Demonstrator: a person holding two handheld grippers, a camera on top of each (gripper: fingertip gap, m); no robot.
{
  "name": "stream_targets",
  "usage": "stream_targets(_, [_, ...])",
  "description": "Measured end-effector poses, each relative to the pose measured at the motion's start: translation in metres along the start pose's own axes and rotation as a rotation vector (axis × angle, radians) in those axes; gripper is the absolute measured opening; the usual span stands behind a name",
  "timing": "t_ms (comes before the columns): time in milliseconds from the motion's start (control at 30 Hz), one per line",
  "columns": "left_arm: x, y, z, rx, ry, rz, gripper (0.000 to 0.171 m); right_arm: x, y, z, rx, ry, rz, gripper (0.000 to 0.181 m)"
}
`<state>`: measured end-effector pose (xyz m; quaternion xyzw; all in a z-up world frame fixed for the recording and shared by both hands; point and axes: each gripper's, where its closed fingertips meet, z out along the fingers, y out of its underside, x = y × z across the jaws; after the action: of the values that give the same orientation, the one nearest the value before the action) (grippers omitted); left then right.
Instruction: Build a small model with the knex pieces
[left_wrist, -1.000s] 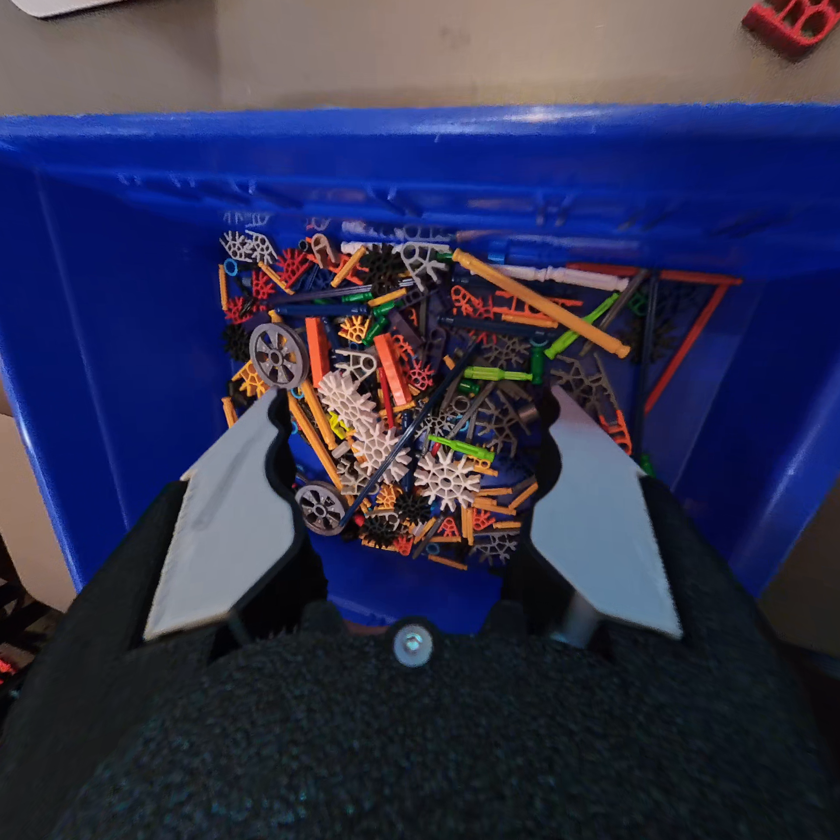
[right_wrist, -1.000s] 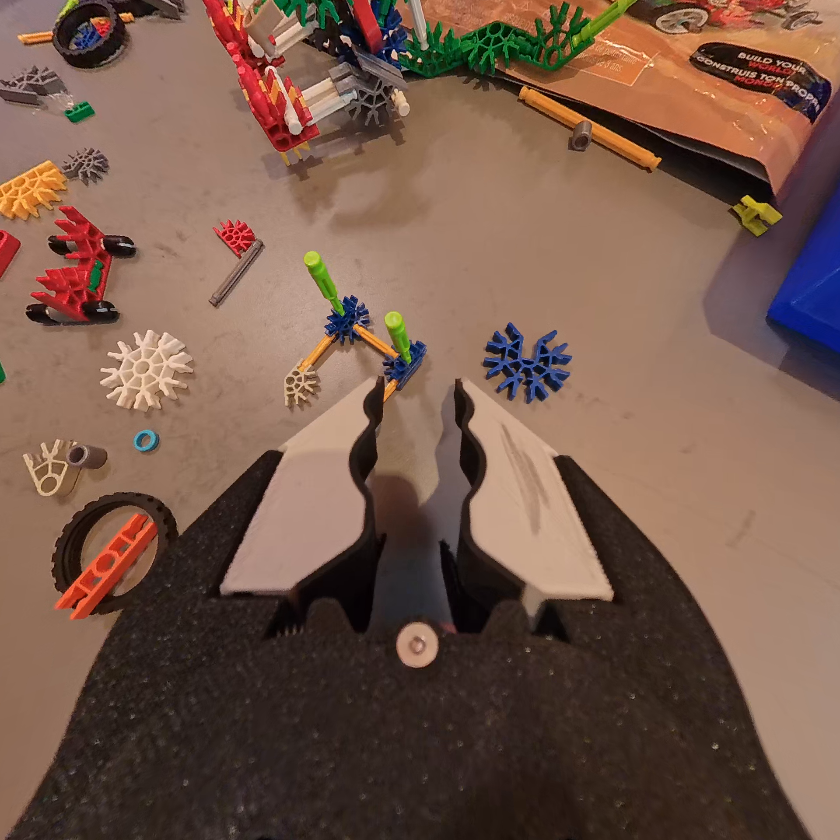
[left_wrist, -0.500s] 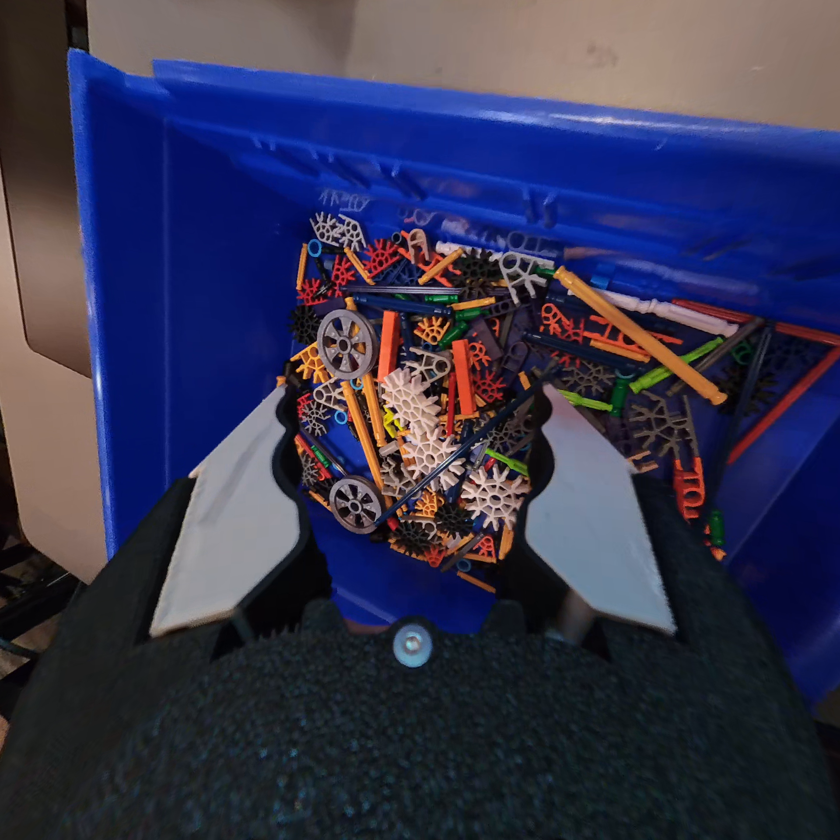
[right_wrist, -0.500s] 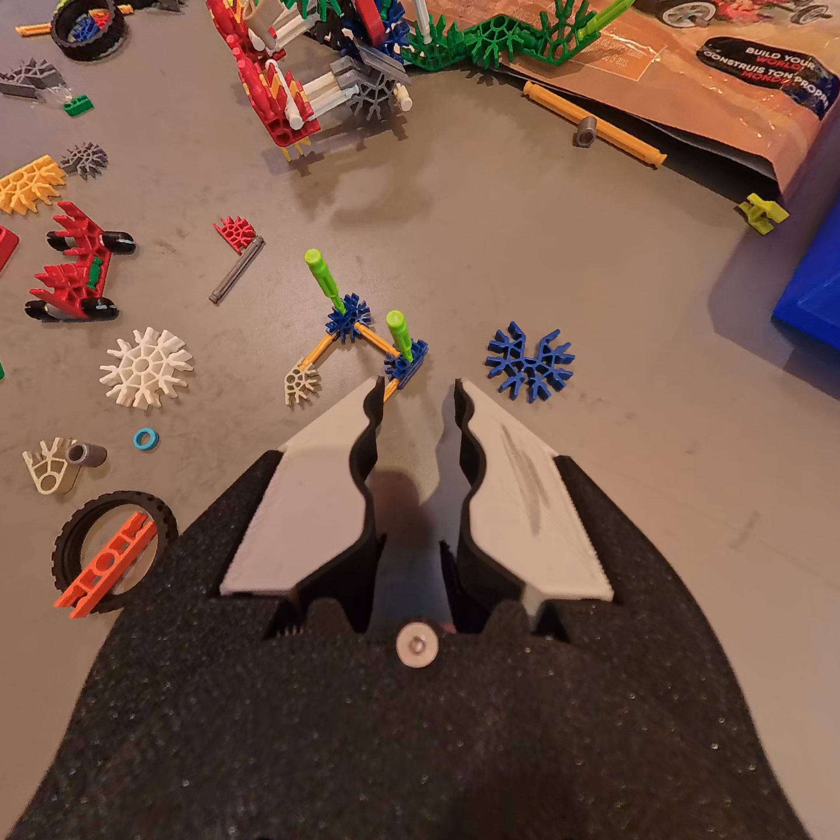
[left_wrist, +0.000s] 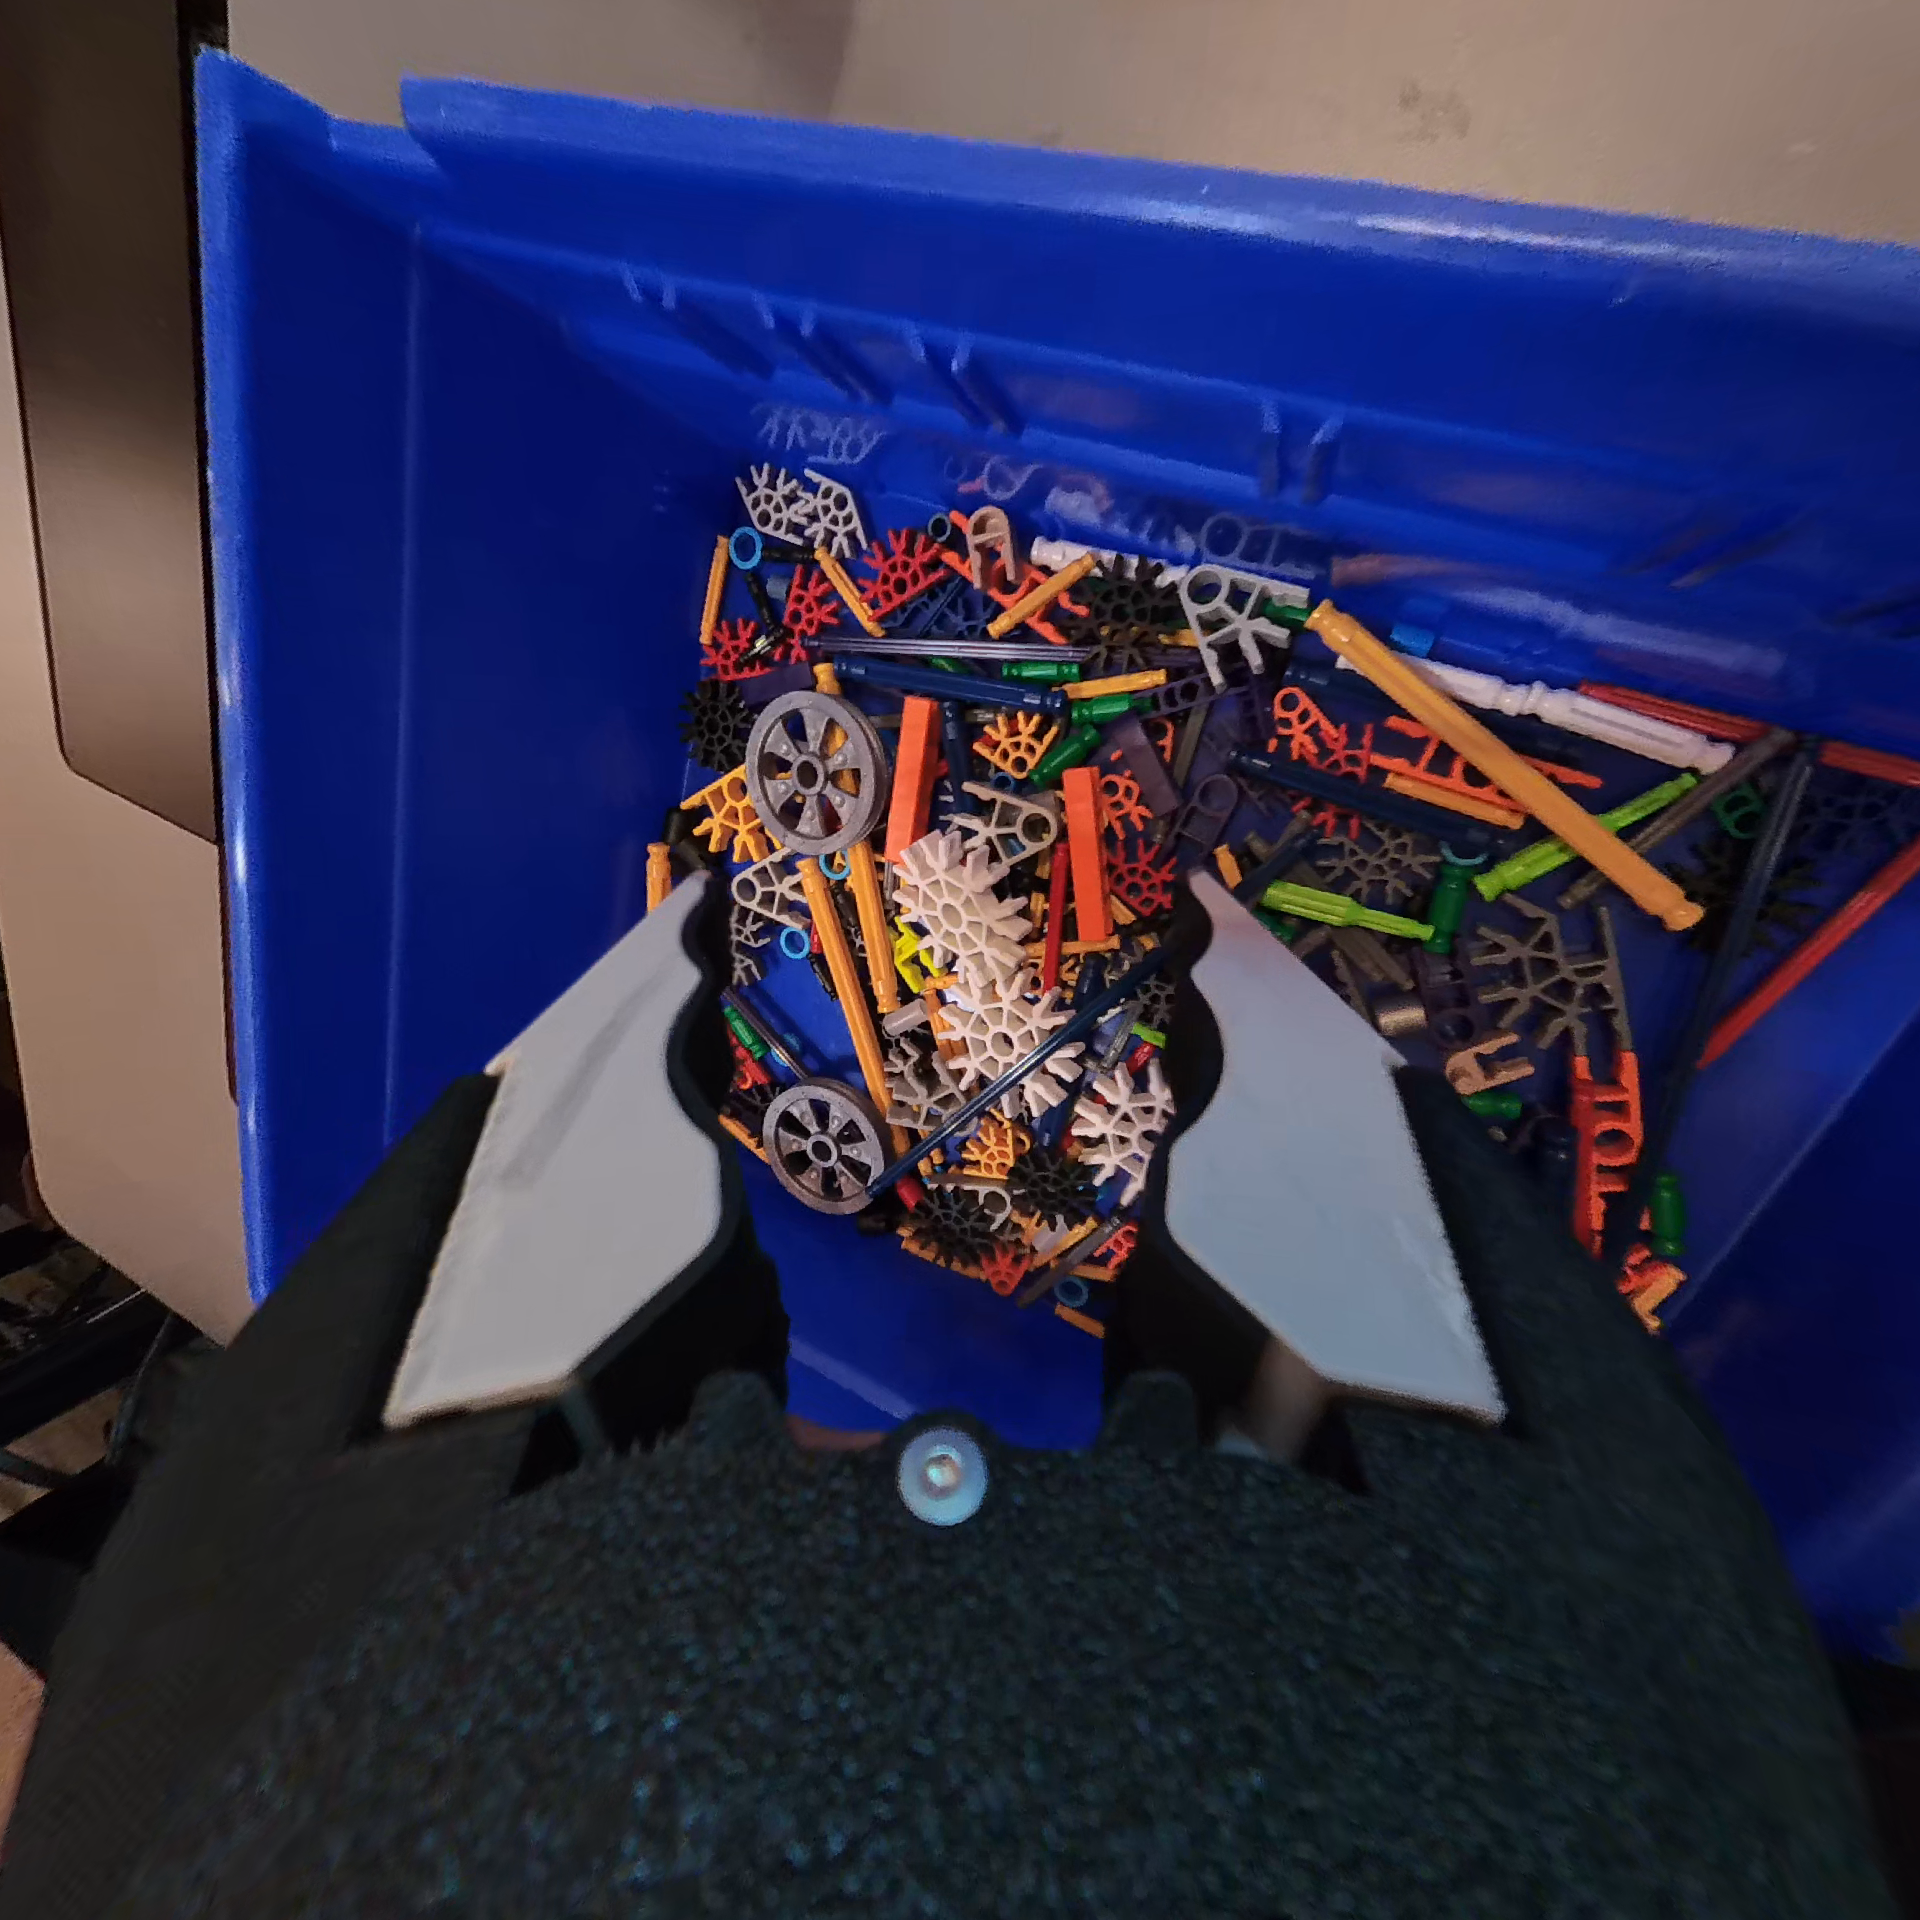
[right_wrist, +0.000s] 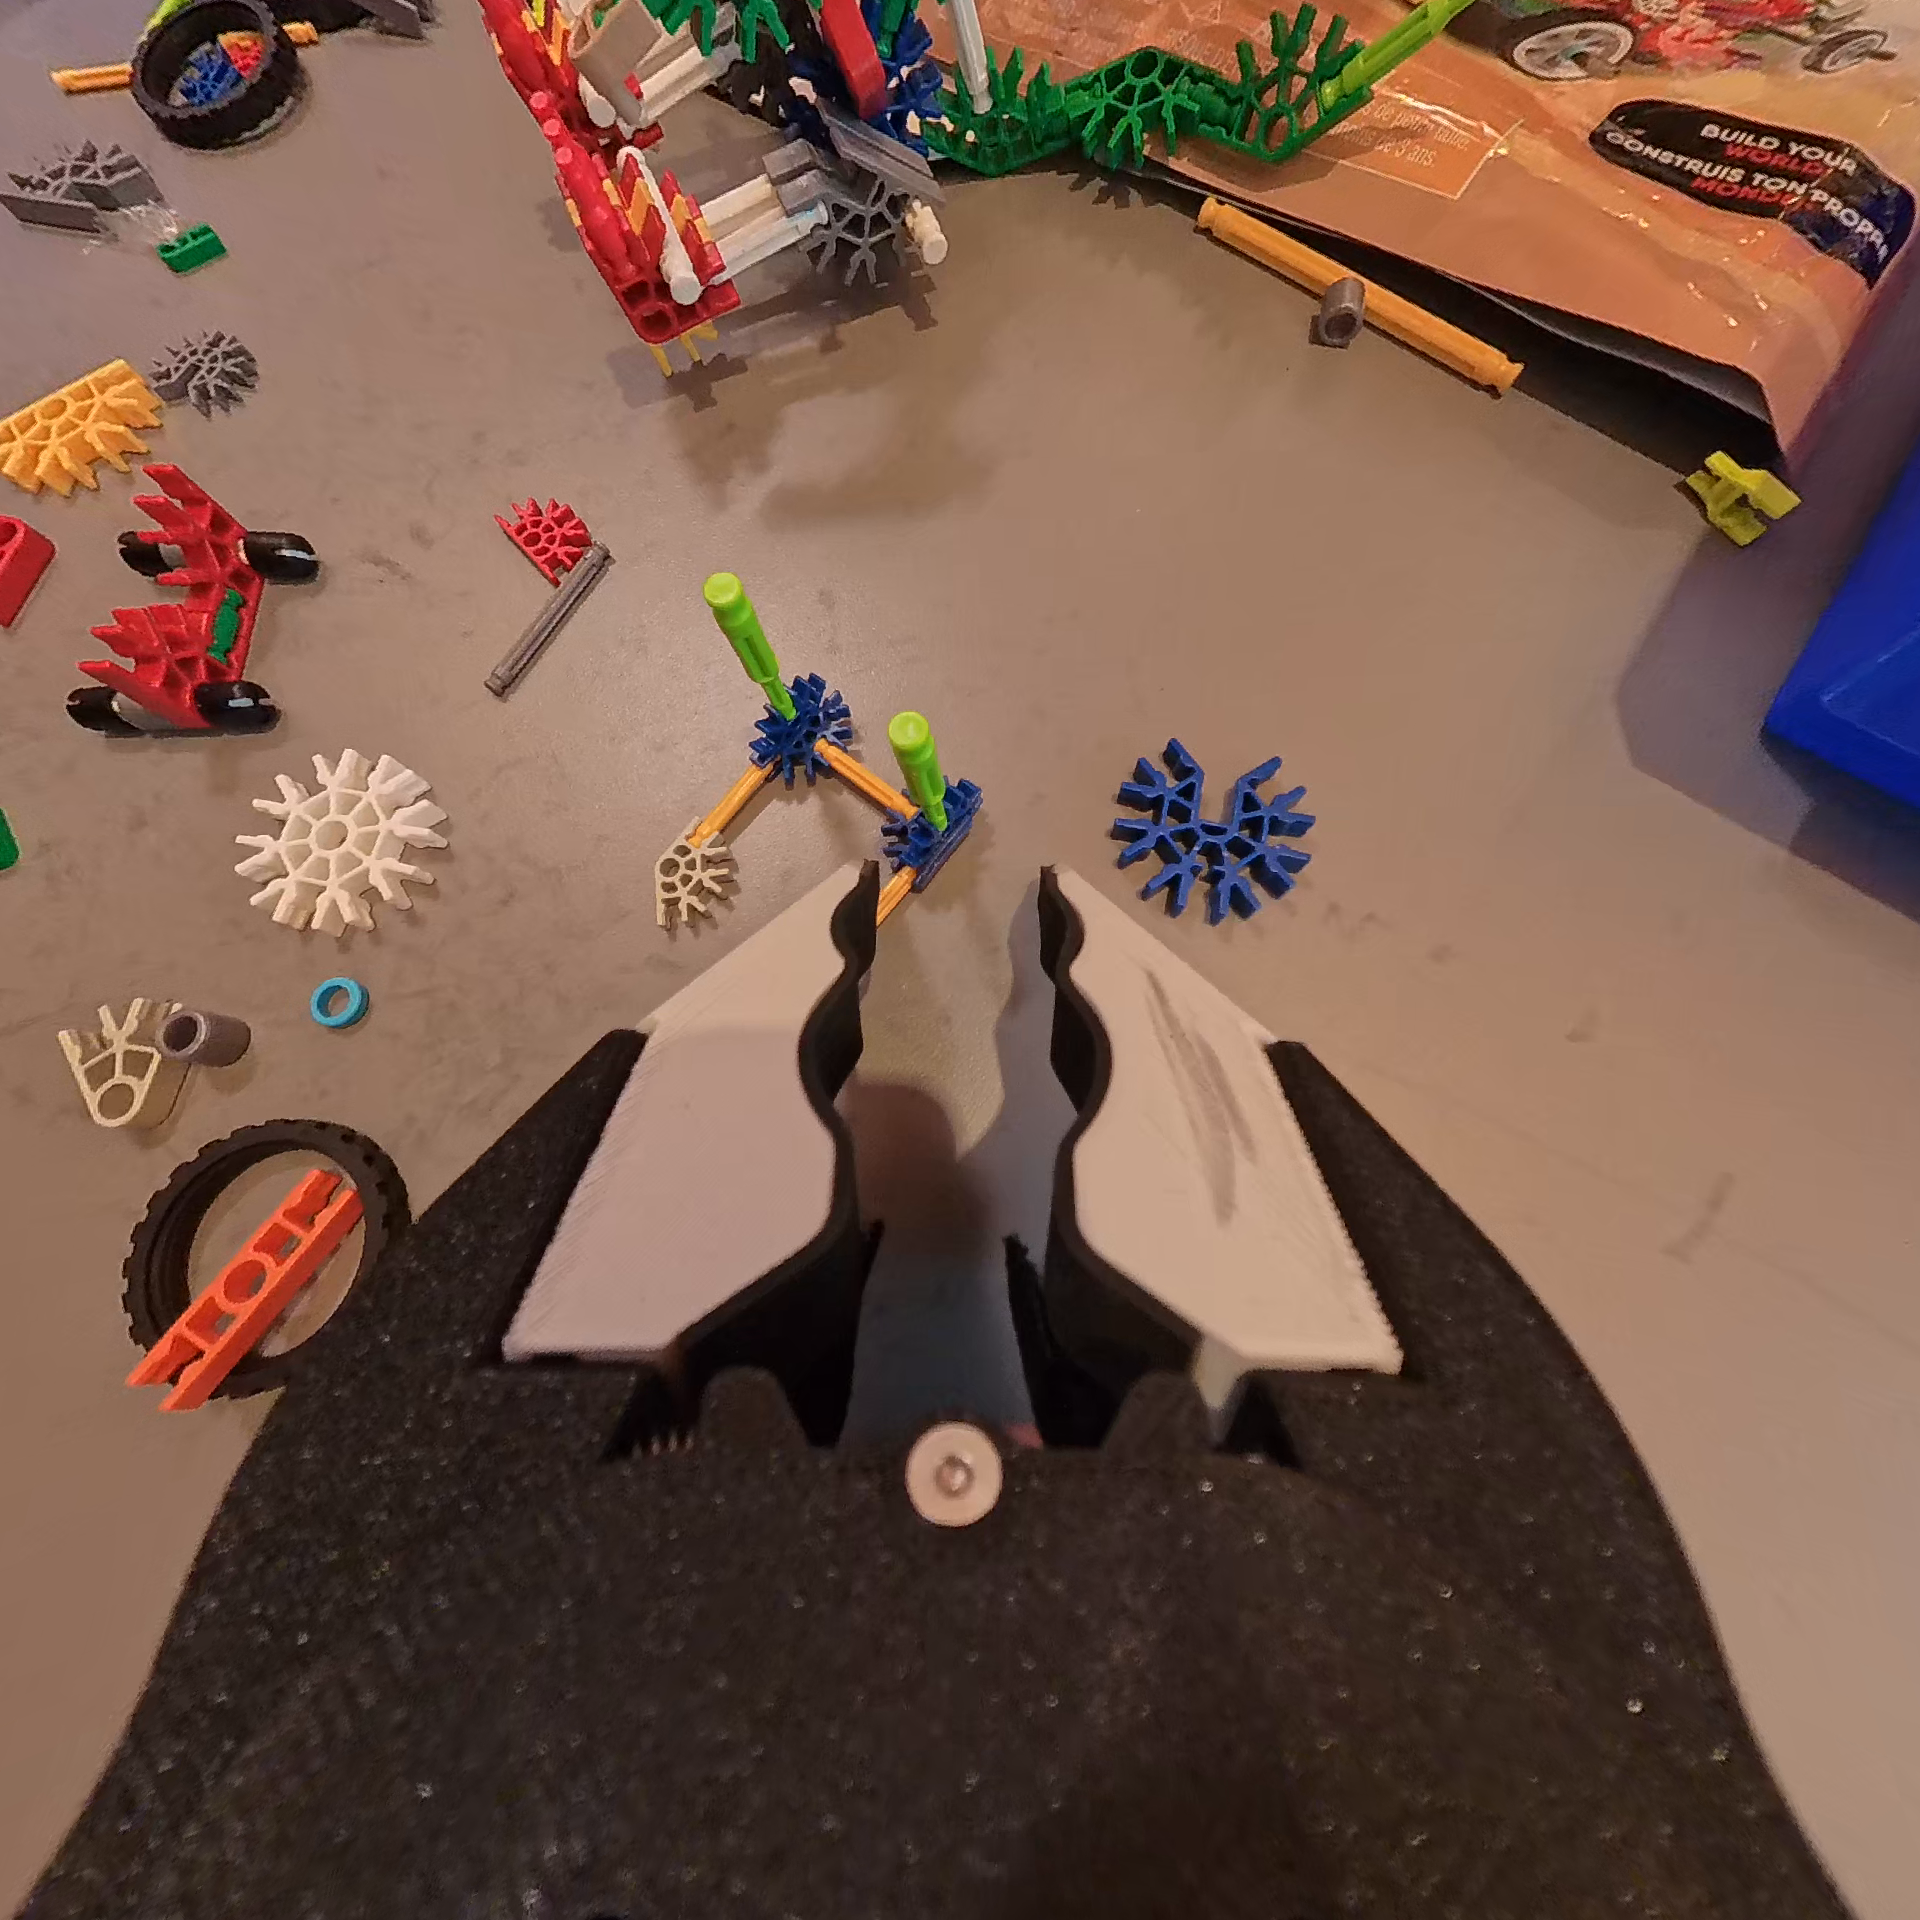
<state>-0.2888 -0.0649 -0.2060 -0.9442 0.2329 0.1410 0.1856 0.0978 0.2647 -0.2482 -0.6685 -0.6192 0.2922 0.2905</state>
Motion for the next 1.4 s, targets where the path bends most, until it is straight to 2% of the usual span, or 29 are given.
stream_targets(400, [0.003,-0.011,0.008,0.042,0.054,-0.010,0.062,0.000,0.000,0.000,-0.002,-0.003,0.000,0.030])
stream_targets(633, [0.032,-0.029,0.013,0.106,0.202,0.036,0.056,-0.001,0.000,0.000,0.000,-0.008,0.001,0.030])
stream_targets(933, [0.053,-0.033,0.031,0.083,0.268,0.064,0.039,-0.001,0.000,0.000,0.002,-0.012,0.000,0.030])
stream_targets(1000, [0.051,-0.035,0.032,0.093,0.262,0.056,0.030,-0.001,0.000,0.000,0.003,-0.014,0.000,0.030])
stream_targets(1200, [0.043,-0.024,0.032,0.056,0.241,0.047,0.008,-0.001,-0.001,-0.001,0.005,-0.013,-0.002,0.030])
stream_targets(1400, [0.022,0.008,0.030,-0.079,0.141,0.063,0.007,-0.002,-0.001,-0.001,0.006,-0.014,-0.001,0.030])
